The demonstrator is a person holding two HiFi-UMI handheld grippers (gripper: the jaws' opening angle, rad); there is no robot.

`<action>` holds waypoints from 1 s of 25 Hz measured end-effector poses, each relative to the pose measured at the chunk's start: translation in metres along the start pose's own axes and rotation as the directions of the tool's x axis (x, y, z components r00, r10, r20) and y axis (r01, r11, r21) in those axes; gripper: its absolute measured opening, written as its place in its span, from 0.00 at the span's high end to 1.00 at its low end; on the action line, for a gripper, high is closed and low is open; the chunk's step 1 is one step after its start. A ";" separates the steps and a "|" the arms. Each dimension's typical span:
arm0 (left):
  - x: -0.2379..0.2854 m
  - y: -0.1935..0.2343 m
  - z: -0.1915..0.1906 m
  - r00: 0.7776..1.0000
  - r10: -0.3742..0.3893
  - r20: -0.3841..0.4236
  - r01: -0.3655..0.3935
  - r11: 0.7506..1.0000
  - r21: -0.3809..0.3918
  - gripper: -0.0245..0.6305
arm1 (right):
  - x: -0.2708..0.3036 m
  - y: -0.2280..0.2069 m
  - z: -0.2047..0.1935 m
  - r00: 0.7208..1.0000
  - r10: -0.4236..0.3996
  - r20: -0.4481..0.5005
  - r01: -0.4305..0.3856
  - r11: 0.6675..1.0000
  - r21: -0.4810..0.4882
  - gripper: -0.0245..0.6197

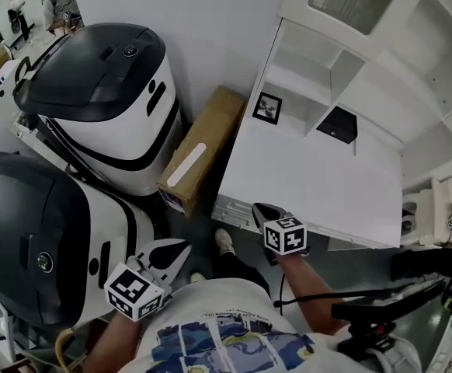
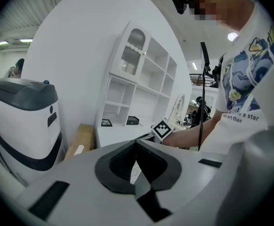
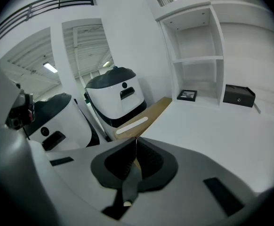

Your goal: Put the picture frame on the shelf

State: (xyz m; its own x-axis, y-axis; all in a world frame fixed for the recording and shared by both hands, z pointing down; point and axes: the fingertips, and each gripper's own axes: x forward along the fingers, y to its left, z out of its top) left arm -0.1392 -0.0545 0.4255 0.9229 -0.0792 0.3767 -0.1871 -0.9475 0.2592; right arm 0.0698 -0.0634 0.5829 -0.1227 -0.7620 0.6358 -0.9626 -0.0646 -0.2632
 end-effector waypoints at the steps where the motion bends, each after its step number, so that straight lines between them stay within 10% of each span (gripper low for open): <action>1: -0.003 -0.002 -0.002 1.000 -0.003 0.004 0.003 1.000 0.001 0.94 | -0.005 0.006 -0.004 1.000 0.004 -0.005 -0.004 1.000 -0.017 0.92; 25: -0.040 -0.039 -0.040 1.000 -0.007 0.021 0.007 1.000 -0.009 0.94 | -0.069 0.107 -0.044 0.992 0.114 -0.049 -0.122 0.966 -0.229 0.92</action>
State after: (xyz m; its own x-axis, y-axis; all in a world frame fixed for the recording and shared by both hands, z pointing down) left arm -0.1822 -0.0023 0.4355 0.9311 -0.0796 0.3560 -0.1840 -0.9451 0.2699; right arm -0.0358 0.0108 0.5428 -0.2431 -0.7322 0.6362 -0.9700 0.1782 -0.1654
